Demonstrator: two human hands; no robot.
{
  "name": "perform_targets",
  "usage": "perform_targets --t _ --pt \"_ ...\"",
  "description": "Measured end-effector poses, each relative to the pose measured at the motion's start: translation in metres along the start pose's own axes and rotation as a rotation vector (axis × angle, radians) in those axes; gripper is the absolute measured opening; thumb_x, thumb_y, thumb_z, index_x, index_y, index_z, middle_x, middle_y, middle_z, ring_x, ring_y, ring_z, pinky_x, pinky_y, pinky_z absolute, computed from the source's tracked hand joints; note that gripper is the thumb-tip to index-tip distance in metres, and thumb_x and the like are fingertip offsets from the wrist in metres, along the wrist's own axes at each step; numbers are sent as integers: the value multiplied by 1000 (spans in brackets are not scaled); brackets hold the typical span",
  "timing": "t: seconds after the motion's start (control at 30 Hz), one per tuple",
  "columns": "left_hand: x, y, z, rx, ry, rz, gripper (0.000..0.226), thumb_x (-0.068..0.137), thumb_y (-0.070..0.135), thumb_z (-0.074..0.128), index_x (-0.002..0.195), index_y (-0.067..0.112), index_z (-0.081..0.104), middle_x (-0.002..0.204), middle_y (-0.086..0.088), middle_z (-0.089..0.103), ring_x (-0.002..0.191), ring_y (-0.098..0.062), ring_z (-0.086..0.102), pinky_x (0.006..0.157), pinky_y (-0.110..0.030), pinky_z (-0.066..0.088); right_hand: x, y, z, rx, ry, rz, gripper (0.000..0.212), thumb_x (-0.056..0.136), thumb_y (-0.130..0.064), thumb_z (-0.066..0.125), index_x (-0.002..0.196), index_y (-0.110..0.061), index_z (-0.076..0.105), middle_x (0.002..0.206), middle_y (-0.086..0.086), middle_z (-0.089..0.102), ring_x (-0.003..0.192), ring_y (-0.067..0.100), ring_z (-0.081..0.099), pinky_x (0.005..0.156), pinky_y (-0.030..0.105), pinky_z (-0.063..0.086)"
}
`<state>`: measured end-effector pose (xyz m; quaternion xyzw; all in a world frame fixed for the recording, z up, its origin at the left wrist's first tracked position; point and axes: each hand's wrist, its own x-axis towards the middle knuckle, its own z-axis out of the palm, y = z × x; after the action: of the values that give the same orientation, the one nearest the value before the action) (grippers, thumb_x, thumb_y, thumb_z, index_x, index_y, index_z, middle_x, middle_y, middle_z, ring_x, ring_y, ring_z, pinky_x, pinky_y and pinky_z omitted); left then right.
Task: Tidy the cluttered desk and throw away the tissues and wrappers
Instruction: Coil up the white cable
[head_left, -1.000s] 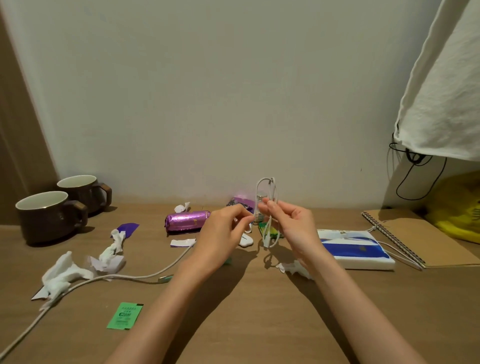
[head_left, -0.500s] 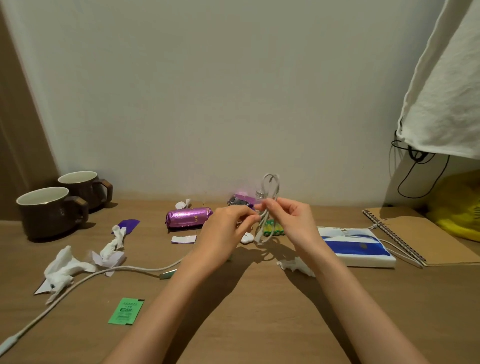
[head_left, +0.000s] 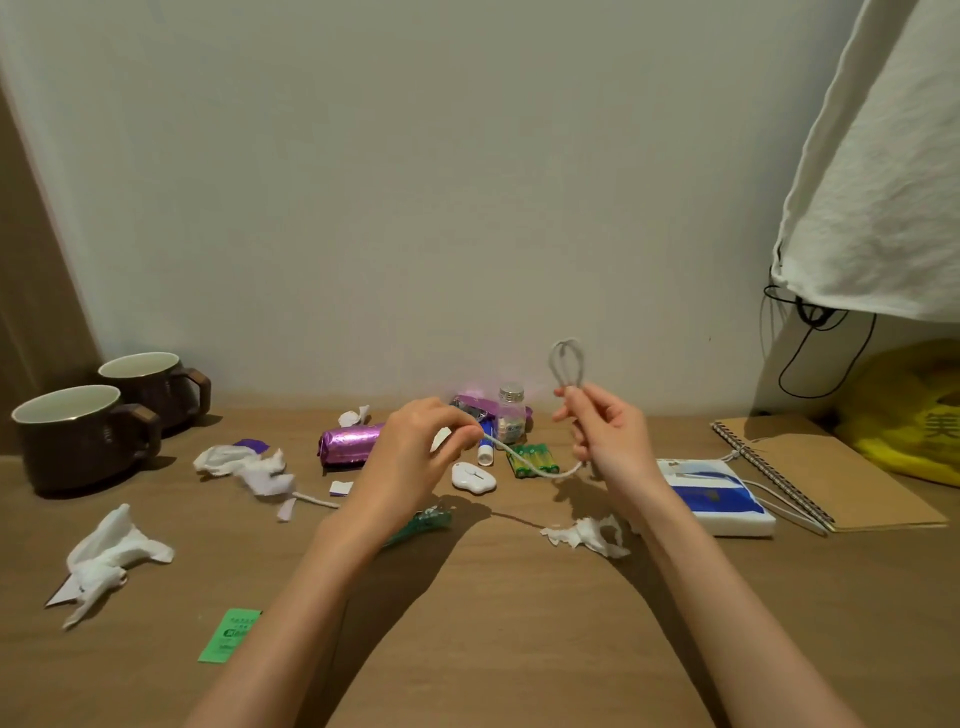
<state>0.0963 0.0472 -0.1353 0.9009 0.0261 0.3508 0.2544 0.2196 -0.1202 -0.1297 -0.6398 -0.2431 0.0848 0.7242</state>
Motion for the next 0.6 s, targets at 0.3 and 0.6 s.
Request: perform_targets --t 0.3,0.6 --pt "-2 4 7 5 102 79 14 82 19 69 94 17 76 79 1 66 69 -6 55 59 -20 46 -24 3 37 -20 -295 147 18 98 -20 47 106 -8 58 98 15 72 85 32 71 68 33 60" --pt "-2 2 7 59 118 116 14 80 18 71 93 16 75 79 0 67 71 -10 54 59 -16 42 -23 9 41 82 -413 217 24 101 -20 42 117 -4 51 67 2 60 54 10 55 62 30 56"
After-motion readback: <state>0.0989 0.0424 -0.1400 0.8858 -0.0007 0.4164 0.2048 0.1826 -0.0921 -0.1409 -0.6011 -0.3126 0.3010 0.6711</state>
